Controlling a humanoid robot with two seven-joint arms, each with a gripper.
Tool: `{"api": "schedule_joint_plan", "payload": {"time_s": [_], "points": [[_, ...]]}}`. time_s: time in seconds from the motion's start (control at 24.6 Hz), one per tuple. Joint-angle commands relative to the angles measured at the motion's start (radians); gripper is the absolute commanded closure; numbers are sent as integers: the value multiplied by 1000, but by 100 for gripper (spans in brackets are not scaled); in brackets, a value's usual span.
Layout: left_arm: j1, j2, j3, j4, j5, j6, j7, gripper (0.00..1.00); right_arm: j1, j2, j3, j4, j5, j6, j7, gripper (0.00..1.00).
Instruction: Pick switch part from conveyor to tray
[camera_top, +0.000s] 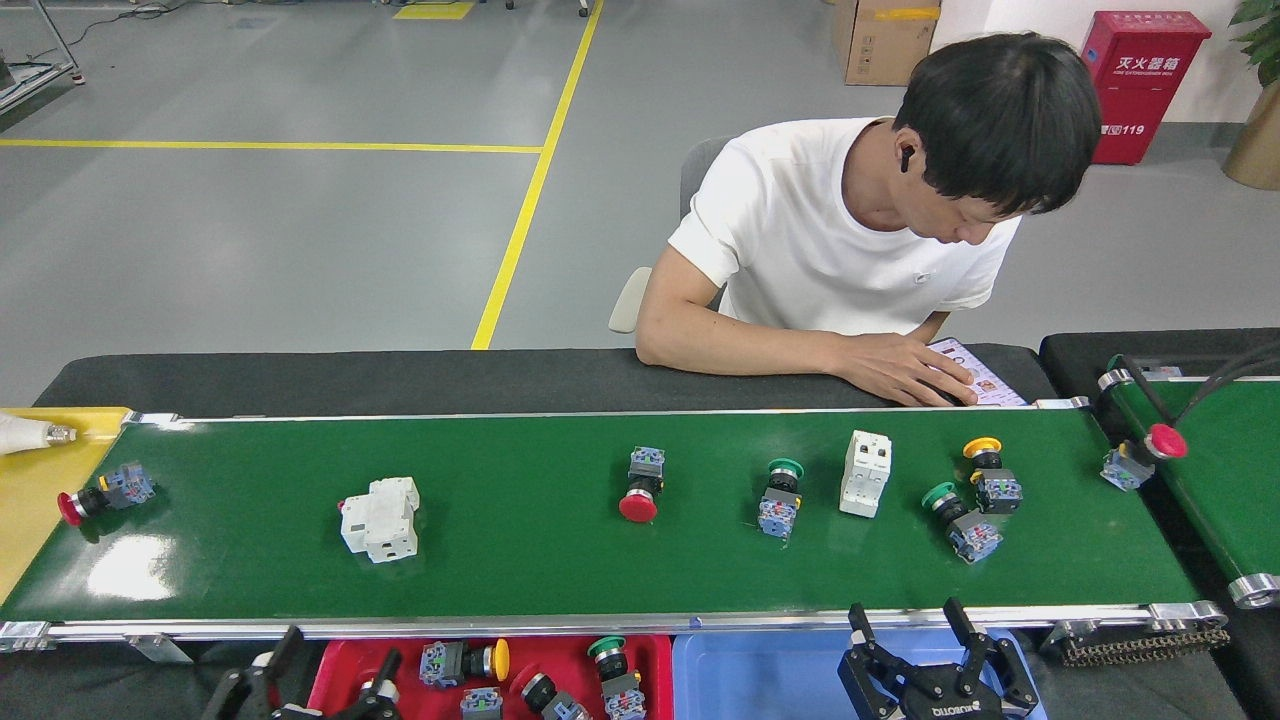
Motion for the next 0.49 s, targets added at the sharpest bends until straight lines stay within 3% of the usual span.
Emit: {"api": "schedule_joint_plan", "payload": {"time_s": [0.0,0.24,0.45], "points": [[0,1,36,-9,22,2,-38,0,-70,9,38,37,39,97,15,4],[-55,10,33,23,8,10,-40,0,-352,29,224,330,57,347,22,4],[-189,7,24,143,-119,49,-40,0,-478,86,244,493,56,377,21,6]]}}
